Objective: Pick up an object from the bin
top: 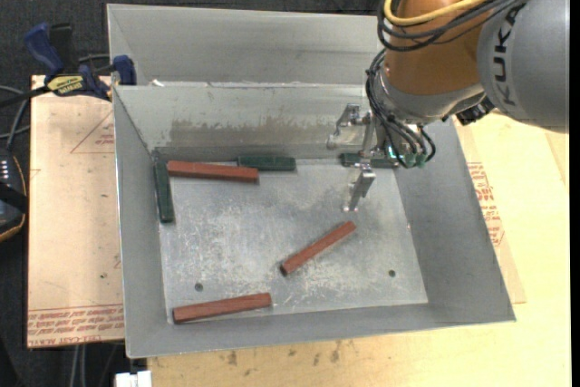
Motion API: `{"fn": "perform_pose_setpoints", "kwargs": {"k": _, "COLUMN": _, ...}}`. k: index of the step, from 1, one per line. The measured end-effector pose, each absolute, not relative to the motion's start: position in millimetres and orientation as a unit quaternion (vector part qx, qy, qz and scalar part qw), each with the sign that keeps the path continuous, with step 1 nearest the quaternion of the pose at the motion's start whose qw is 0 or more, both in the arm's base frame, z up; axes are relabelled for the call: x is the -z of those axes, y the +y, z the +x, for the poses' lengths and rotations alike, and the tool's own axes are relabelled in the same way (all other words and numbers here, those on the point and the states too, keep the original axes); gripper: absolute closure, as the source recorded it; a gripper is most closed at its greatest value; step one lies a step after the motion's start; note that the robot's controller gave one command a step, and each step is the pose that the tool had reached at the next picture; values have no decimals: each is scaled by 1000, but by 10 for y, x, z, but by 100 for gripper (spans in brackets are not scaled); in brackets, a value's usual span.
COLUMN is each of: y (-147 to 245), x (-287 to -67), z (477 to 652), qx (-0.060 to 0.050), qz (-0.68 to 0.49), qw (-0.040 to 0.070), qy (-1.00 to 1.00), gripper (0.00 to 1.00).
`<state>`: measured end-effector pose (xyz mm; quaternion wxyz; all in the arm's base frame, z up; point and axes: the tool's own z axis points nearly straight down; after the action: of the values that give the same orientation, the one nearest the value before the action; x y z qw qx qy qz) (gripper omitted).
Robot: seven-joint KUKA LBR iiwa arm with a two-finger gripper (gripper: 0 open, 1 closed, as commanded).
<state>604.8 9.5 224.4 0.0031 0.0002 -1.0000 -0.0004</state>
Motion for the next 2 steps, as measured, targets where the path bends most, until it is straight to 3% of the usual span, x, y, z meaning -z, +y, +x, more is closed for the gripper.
{"fn": "perform_pose_setpoints", "kwargs": {"k": 1, "y": 95, "x": -2291, "z": 6063, "qx": 0, "qz": 0, "qw": -1, "qy": -1000, "gripper": 0}}
{"fn": "perform_pose_setpoints", "kwargs": {"k": 2, "y": 1, "x": -1746, "z": 5841, "qx": 1, "qz": -11, "qw": -3, "qy": -1000, "gripper": 0}}
